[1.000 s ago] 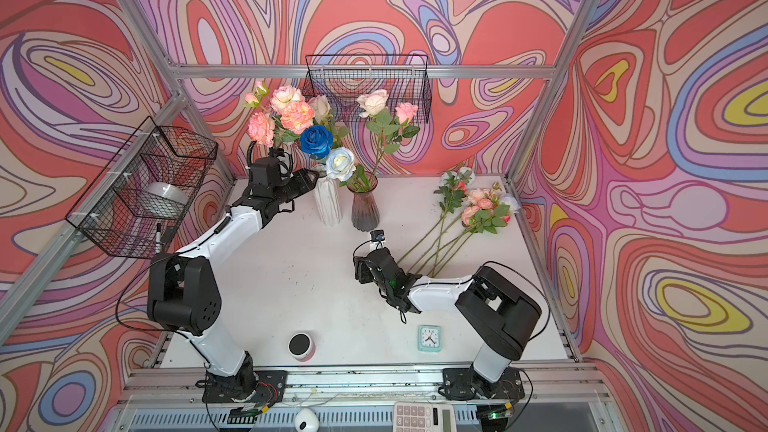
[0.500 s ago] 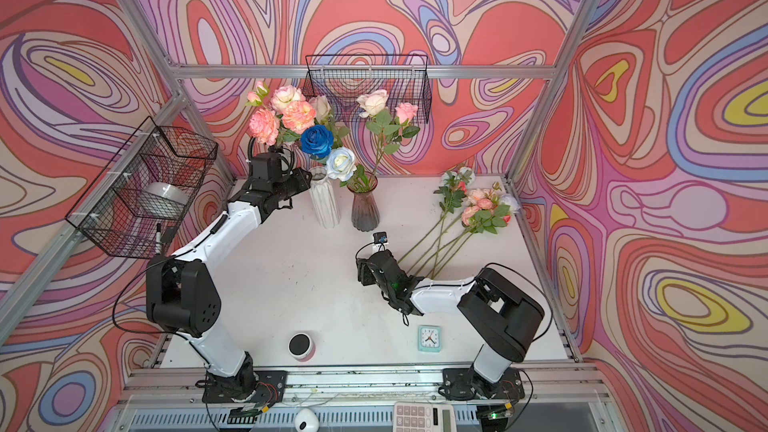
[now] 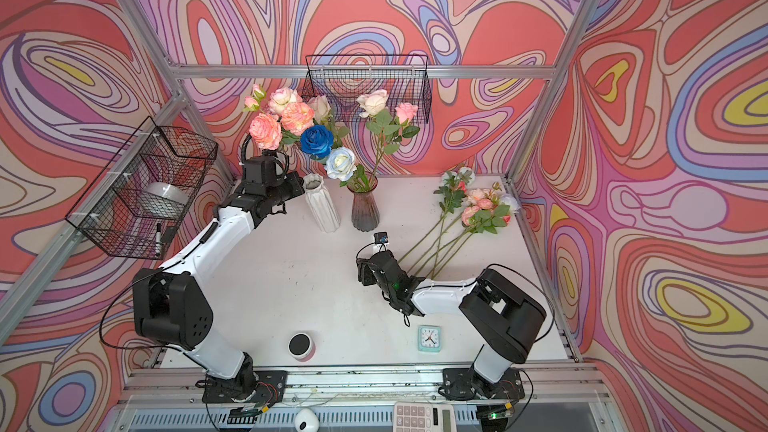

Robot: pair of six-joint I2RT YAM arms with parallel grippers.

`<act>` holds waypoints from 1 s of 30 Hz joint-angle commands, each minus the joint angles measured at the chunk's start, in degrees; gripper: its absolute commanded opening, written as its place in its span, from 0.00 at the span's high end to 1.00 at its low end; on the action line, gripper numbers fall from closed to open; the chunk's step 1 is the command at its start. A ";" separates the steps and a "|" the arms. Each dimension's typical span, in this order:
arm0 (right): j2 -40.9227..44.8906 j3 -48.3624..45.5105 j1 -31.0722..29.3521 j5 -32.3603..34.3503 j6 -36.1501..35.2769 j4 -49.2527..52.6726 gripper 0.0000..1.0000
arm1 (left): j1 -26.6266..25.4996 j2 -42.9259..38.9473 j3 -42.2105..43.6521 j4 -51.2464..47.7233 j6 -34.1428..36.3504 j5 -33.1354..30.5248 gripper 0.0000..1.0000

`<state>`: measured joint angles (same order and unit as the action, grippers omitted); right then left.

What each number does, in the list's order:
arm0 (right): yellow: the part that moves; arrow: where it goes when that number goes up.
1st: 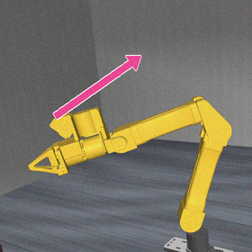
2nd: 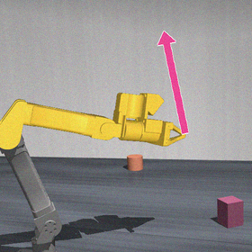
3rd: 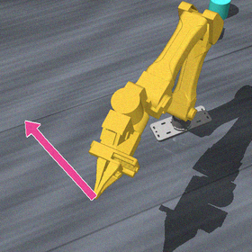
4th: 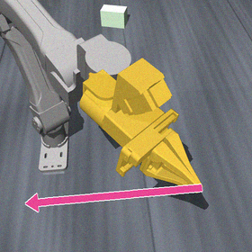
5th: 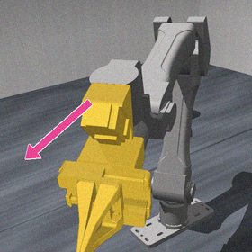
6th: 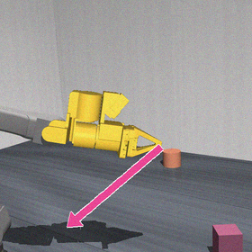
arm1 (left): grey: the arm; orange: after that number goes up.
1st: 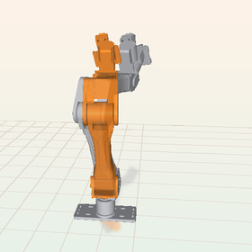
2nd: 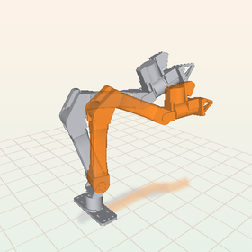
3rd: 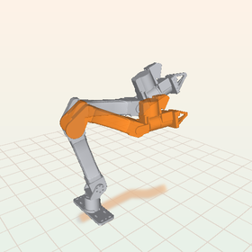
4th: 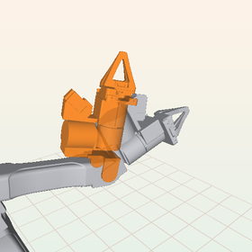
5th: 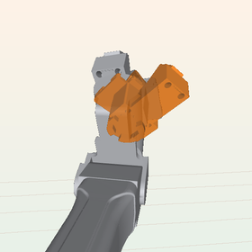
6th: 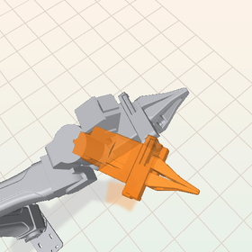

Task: Arrange the flowers into the vase
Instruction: 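Lower the left gripper onto the white vase rim and close on it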

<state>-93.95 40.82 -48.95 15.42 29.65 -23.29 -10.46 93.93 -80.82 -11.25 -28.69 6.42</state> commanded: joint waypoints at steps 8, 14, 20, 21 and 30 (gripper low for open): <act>-0.89 3.19 -0.39 -1.60 -1.00 0.73 0.30 | -1.11 2.13 -0.54 -8.62 1.33 0.90 0.73; -0.46 2.60 -0.40 -1.13 -1.00 0.99 0.30 | -1.76 4.94 -5.16 -16.97 5.08 -5.10 0.77; -0.62 2.87 -0.41 -1.13 -1.08 1.14 0.30 | -1.76 5.62 -7.49 -23.67 7.96 -8.54 0.80; -0.56 2.81 -0.37 -1.10 -1.19 1.20 0.30 | -1.76 5.54 -7.56 -24.40 8.60 -8.90 0.81; -0.97 2.86 -0.39 -1.35 -0.82 0.79 0.30 | -1.76 5.15 -5.19 -25.47 8.62 -10.46 0.85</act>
<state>-94.32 43.18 -48.97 14.09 29.19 -22.50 -11.99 96.90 -89.34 -27.27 -21.19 -3.29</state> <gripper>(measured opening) 0.701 0.166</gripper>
